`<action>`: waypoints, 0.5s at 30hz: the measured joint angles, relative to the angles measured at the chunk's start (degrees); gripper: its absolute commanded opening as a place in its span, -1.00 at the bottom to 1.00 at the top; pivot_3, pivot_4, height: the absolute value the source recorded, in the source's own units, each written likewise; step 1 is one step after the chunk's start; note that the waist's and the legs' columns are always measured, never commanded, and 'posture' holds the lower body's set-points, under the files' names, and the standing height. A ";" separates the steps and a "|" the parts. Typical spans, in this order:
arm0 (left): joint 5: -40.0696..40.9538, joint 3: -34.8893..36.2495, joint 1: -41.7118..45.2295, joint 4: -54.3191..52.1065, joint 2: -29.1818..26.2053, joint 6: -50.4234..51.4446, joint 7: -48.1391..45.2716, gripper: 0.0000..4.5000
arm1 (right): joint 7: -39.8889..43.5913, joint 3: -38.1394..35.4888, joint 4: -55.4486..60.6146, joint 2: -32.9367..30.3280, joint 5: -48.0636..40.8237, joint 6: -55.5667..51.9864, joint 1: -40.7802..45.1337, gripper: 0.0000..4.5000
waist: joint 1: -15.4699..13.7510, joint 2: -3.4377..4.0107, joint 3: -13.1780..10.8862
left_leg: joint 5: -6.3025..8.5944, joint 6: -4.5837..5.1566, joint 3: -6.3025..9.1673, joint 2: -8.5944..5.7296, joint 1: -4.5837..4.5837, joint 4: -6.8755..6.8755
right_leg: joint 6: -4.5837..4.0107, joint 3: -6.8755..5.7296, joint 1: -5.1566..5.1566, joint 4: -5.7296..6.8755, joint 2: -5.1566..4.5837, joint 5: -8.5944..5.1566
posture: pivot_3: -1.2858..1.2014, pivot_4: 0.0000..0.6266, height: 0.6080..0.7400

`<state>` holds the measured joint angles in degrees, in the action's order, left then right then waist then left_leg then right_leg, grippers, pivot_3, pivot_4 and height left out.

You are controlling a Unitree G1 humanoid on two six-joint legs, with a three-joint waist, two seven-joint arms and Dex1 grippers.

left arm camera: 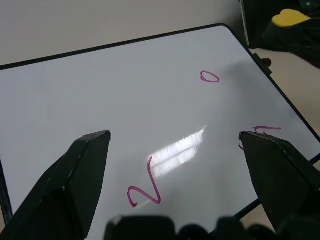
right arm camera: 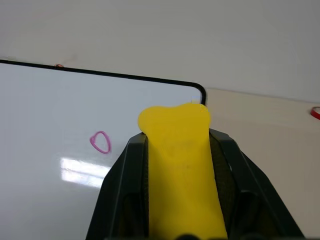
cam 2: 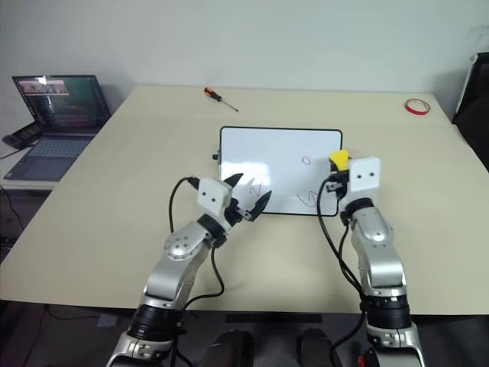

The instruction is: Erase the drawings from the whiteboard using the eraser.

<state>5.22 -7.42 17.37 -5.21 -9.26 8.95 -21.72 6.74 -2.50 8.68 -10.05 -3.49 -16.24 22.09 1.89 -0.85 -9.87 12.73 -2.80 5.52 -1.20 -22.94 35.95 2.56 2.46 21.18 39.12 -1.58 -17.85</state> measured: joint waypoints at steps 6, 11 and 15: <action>-0.63 0.82 -1.48 -1.39 -0.76 0.85 1.31 1.00 | 0.78 1.51 -5.84 1.53 0.01 3.68 3.56 -0.44 | 0.04 0.00 0.00 | 0.00 0.00 -0.01 0.00 0.00 -0.01 | 0.00 0.01 0.00 -0.02 0.00 0.00 | 0.03 -0.52 1.00; -1.01 1.00 -2.05 -2.45 -1.13 1.64 1.38 1.00 | 1.54 1.84 -12.56 3.02 -0.04 6.60 8.28 -0.44 | -0.01 0.00 0.00 | 0.00 0.00 -0.01 0.00 0.00 0.00 | 0.00 0.01 0.01 -0.02 -0.01 0.00 | 0.03 -0.52 1.00; -1.14 1.01 -2.01 -3.21 -1.17 1.92 1.74 1.00 | 1.94 1.82 -17.23 3.95 -0.08 8.81 10.87 -0.44 | -0.02 0.00 0.00 | 0.00 0.00 -0.01 0.00 -0.01 -0.01 | 0.00 0.00 0.01 -0.03 -0.01 0.00 | 0.03 -0.52 1.00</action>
<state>4.07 -6.41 15.36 -8.42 -10.43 10.87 -19.98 8.68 -0.68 -8.55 -6.10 -3.56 -7.42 32.97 1.87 -0.85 -9.88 12.73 -2.80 5.51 -1.20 -22.95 35.94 2.56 2.46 21.19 39.10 -1.59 -17.84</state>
